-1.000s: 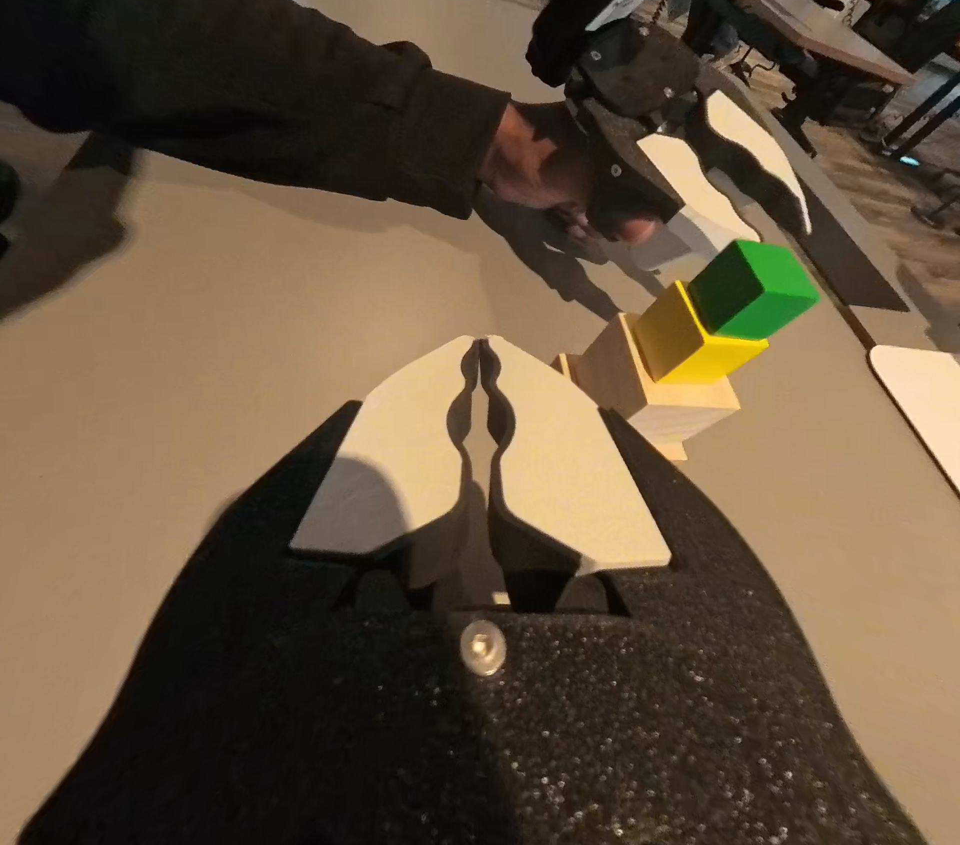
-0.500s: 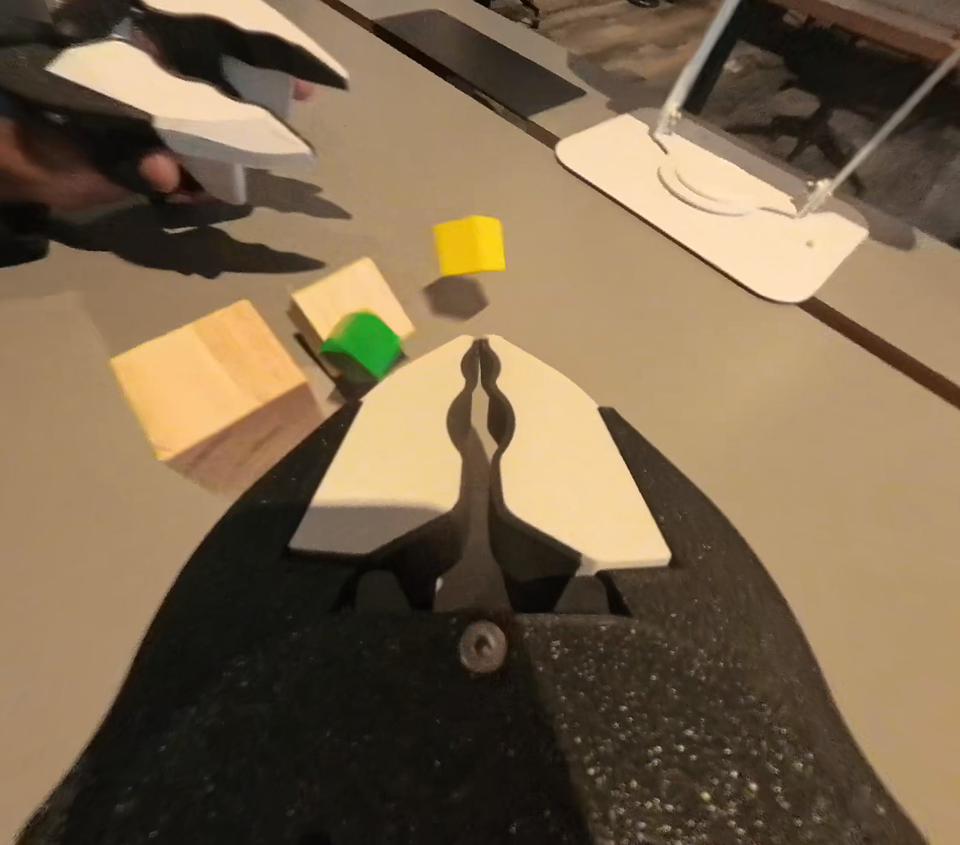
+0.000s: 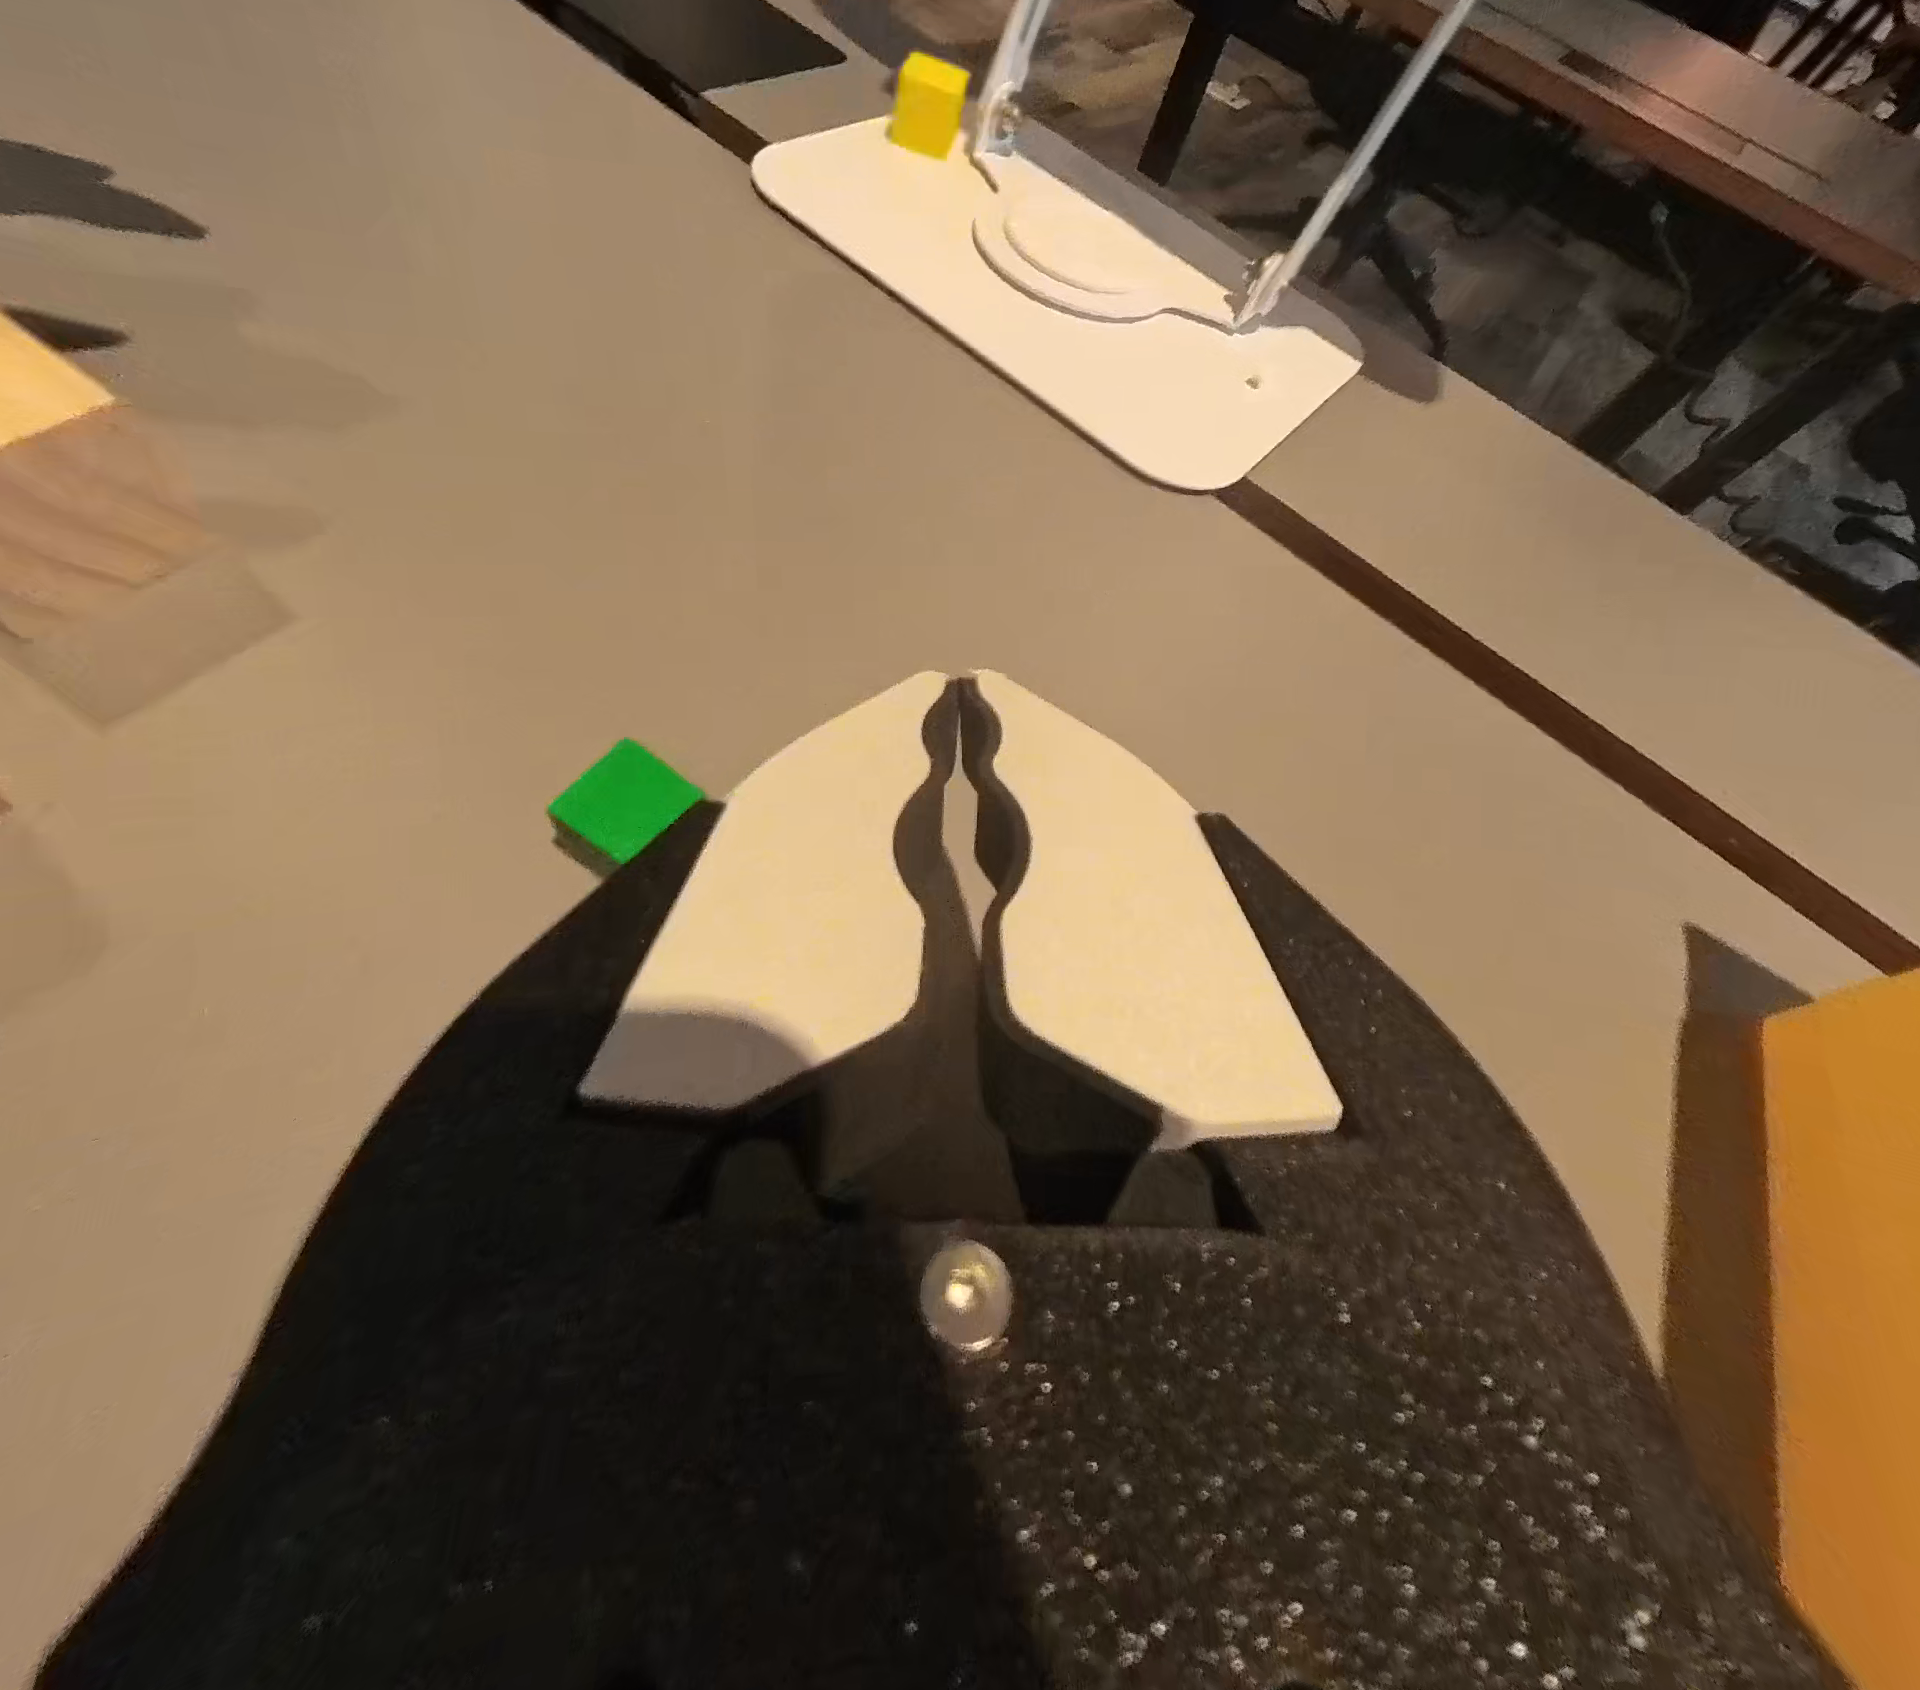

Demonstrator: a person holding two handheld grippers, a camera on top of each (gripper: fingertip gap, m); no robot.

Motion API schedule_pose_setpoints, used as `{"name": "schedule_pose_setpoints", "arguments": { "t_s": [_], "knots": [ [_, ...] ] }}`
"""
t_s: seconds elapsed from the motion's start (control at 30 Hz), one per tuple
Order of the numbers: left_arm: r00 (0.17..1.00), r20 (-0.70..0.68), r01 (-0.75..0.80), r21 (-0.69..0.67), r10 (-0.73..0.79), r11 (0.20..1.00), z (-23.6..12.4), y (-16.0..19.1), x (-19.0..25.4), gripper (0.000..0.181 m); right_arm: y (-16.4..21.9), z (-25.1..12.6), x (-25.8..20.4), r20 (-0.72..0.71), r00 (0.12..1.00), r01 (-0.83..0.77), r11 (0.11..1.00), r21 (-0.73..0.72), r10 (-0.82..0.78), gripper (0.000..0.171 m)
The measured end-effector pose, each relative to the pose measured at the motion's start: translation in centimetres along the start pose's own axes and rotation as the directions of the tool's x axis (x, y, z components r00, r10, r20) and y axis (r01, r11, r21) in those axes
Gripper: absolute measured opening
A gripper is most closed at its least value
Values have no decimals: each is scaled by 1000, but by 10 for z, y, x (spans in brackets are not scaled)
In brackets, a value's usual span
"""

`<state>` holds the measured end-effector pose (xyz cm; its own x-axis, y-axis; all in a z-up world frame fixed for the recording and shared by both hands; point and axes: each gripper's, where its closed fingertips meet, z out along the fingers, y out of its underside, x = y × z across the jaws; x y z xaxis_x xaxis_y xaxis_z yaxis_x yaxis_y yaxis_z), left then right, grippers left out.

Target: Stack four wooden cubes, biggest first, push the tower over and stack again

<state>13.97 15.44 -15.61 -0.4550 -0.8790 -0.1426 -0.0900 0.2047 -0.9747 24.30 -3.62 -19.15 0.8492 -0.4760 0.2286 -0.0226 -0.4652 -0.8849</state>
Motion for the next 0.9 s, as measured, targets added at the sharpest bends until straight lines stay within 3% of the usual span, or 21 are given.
{"name": "schedule_pose_setpoints", "arguments": {
  "t_s": [0.03,0.2,0.33,0.5,0.67,0.9],
  "knots": [
    [1000,10,11,-19,-11,1000,2,2,-3,43,0,1,3,-2,1000,-8,1000,3,8,0],
    [987,154,-25,-160,50,987,27,22,-56,52,3,6,11,5,999,-40,999,-22,40,0],
    [982,171,-36,-275,86,961,70,39,-112,62,5,10,12,16,999,-28,999,-39,29,0],
    [983,179,23,-323,37,946,129,43,-159,62,5,10,3,25,999,46,998,-44,-45,0],
    [980,195,30,-388,50,921,171,48,-178,60,8,11,-6,23,989,147,987,-60,-146,0],
    [979,198,60,-471,39,880,196,59,-187,53,10,12,-12,59,984,170,983,-68,-166,0]
  ]
}}
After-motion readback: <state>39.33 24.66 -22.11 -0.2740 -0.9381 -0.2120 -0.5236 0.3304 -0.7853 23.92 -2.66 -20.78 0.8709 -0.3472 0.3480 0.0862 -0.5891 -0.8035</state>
